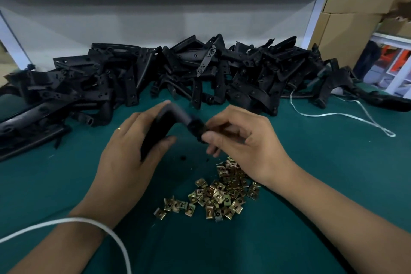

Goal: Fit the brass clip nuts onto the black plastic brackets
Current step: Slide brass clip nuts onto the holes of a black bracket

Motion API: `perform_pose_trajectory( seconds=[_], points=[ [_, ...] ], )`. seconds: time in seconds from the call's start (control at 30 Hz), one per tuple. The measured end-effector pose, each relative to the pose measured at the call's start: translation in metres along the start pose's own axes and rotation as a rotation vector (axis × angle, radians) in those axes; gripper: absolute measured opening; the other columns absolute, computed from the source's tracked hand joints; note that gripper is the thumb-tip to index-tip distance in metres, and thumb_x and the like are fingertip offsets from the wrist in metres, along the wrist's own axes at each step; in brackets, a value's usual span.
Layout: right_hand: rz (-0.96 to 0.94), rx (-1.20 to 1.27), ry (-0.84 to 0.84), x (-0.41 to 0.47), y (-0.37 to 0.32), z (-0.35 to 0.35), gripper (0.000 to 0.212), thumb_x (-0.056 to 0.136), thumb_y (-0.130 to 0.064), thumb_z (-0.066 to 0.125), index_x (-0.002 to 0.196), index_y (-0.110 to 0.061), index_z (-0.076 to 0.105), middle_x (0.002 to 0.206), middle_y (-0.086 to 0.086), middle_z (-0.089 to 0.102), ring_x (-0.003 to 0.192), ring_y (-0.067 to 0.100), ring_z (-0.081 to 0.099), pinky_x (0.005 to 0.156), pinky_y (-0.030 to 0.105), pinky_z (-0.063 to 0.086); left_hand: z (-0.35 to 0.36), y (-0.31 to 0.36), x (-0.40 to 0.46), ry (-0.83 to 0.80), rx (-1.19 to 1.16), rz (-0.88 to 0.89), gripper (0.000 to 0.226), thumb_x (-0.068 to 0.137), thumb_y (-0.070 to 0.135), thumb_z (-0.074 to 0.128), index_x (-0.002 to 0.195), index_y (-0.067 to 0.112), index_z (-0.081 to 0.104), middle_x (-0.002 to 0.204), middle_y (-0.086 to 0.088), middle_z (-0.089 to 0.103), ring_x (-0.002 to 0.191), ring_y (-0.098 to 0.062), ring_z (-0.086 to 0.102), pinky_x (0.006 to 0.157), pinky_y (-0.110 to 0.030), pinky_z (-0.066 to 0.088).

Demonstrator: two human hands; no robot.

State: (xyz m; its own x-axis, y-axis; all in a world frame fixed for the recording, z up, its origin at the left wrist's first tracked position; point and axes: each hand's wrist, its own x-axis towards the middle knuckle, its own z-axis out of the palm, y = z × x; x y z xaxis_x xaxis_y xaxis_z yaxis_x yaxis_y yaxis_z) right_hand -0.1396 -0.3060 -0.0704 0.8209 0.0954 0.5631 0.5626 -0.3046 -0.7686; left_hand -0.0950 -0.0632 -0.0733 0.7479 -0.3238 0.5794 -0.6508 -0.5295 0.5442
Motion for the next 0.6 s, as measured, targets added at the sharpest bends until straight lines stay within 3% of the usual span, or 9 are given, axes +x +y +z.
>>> perform_pose_trajectory(
  seconds=[0.1, 0.17, 0.23, 0.4, 0.5, 0.6],
  points=[
    [0.135, 0.235, -0.047, -0.001, -0.006, 0.006, 0.004, 0.097, -0.008, 0.071, 0.095, -0.005, 0.069, 0.082, 0.01, 0.068, 0.067, 0.034, 0.076, 0.061, 0.039, 0.063, 0.002, 0.001, 0.001, -0.004, 0.032, -0.032, 0.077, 0.087, 0.053, 0.063, 0.153, 0.05, 0.025, 0.13, 0.049, 0.037, 0.124, 0.01, 0.04, 0.097, -0.026, 0.041],
    [0.179, 0.324, -0.114, -0.001, -0.008, 0.008, 0.004, 0.098, -0.007, 0.069, 0.096, -0.003, 0.069, 0.077, 0.016, 0.068, 0.066, 0.035, 0.076, 0.06, 0.037, 0.063, 0.003, 0.001, 0.0, -0.005, 0.066, -0.047, 0.08, 0.088, 0.05, 0.066, 0.156, 0.047, 0.023, 0.137, 0.042, 0.04, 0.126, 0.007, 0.044, 0.095, -0.027, 0.042],
    [0.205, 0.329, -0.161, -0.002, -0.008, 0.009, 0.01, 0.097, -0.013, 0.069, 0.101, -0.003, 0.071, 0.081, 0.014, 0.071, 0.069, 0.034, 0.077, 0.063, 0.037, 0.063, 0.001, -0.001, -0.002, 0.008, 0.116, -0.067, 0.073, 0.092, 0.046, 0.065, 0.155, 0.045, 0.028, 0.142, 0.025, 0.05, 0.124, -0.007, 0.052, 0.087, -0.031, 0.045],
    [0.032, -0.35, -0.293, -0.004, -0.001, -0.001, 0.01, 0.095, -0.03, 0.078, 0.101, -0.023, 0.077, 0.095, -0.012, 0.068, 0.087, 0.015, 0.07, 0.075, 0.028, 0.056, -0.001, -0.009, -0.001, 0.035, 0.253, -0.159, 0.055, 0.096, 0.049, 0.057, 0.146, 0.04, 0.038, 0.124, 0.006, 0.067, 0.101, -0.025, 0.065, 0.07, -0.035, 0.046],
    [0.113, -0.437, -0.46, -0.003, -0.002, -0.006, 0.015, 0.09, -0.039, 0.083, 0.102, -0.03, 0.082, 0.096, -0.016, 0.065, 0.094, 0.01, 0.065, 0.081, 0.026, 0.053, -0.001, -0.014, -0.001, 0.027, 0.276, -0.239, 0.053, 0.097, 0.051, 0.054, 0.145, 0.036, 0.039, 0.126, 0.004, 0.065, 0.1, -0.026, 0.064, 0.07, -0.036, 0.045],
    [0.144, -0.421, -0.517, -0.002, -0.005, -0.007, 0.018, 0.087, -0.04, 0.084, 0.103, -0.032, 0.084, 0.097, -0.013, 0.066, 0.1, 0.012, 0.064, 0.086, 0.027, 0.052, 0.0, -0.014, -0.001, 0.014, 0.287, -0.275, 0.051, 0.098, 0.053, 0.053, 0.144, 0.034, 0.042, 0.127, 0.006, 0.063, 0.103, -0.024, 0.063, 0.071, -0.035, 0.045]
  ],
)
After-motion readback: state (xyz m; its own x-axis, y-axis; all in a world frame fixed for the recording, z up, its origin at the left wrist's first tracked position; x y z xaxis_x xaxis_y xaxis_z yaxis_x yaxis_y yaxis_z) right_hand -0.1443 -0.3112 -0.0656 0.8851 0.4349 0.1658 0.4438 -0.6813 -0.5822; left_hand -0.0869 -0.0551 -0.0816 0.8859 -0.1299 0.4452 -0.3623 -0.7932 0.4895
